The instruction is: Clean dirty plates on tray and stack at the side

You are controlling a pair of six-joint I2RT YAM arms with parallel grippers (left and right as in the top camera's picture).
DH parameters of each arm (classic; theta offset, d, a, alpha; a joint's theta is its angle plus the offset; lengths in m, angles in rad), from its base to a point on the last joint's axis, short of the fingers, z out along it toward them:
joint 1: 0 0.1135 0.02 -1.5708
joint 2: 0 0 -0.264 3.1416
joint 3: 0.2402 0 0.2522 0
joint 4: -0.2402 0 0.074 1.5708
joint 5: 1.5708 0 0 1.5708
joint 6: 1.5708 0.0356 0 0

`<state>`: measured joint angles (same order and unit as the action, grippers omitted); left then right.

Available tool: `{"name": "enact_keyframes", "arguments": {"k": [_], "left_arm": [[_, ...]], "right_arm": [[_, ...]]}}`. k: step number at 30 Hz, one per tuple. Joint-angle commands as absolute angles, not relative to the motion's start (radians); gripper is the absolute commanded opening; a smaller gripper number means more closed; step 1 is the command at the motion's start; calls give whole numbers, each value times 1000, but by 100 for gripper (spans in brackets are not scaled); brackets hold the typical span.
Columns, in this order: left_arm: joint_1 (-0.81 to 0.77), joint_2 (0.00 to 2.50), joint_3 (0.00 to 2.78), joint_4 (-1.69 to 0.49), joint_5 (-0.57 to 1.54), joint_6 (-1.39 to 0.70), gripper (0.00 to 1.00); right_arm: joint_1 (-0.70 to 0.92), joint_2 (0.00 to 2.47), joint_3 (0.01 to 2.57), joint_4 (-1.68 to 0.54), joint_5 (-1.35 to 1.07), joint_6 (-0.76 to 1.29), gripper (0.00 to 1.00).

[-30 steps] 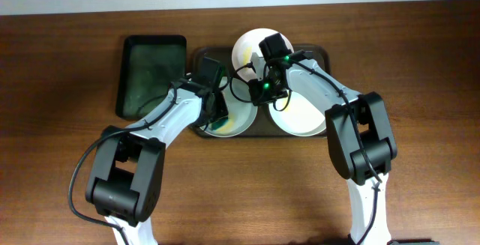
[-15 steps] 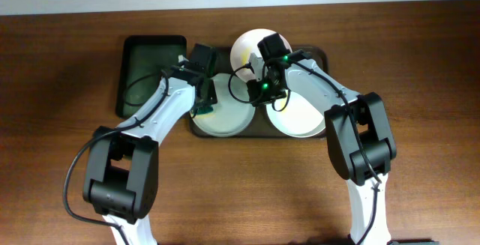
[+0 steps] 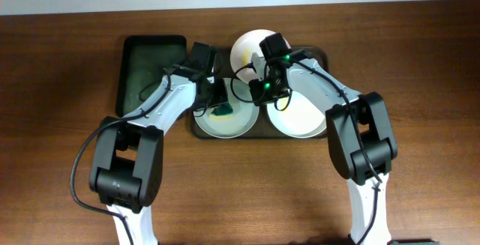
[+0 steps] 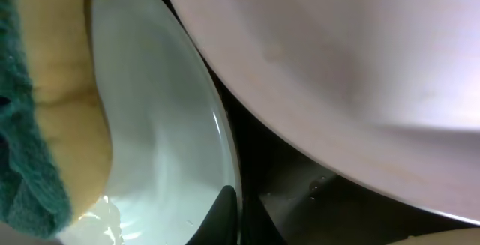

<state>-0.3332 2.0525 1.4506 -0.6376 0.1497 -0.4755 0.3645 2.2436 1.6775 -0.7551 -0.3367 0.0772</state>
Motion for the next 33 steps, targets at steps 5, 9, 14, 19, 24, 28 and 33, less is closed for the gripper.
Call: {"name": "enact_keyframes", "arguments": {"k": [5, 9, 14, 19, 24, 28, 33], "left_arm": [[-369, 2160, 1459, -707, 4, -466, 0], [-369, 2131, 1464, -828, -381, -466, 0], [-357, 2052, 1465, -875, -602, -481, 0], [-357, 1927, 1465, -847, -625, -488, 0], [-337, 1804, 1465, -842, -567, -591, 0], [-276, 1719, 1465, -835, -410, -591, 0], [-183, 1716, 1463, -848, -230, -544, 0]], "right_arm": [[366, 2241, 1688, -782, -295, 57, 4], [366, 2239, 1688, -788, -276, 57, 4], [366, 2239, 1688, -788, -276, 57, 4], [366, 2236, 1688, -788, -276, 57, 4], [366, 2193, 1688, -788, -276, 57, 4], [366, 2145, 1688, -786, -276, 57, 4], [370, 2082, 1691, -781, -244, 31, 4]]}}
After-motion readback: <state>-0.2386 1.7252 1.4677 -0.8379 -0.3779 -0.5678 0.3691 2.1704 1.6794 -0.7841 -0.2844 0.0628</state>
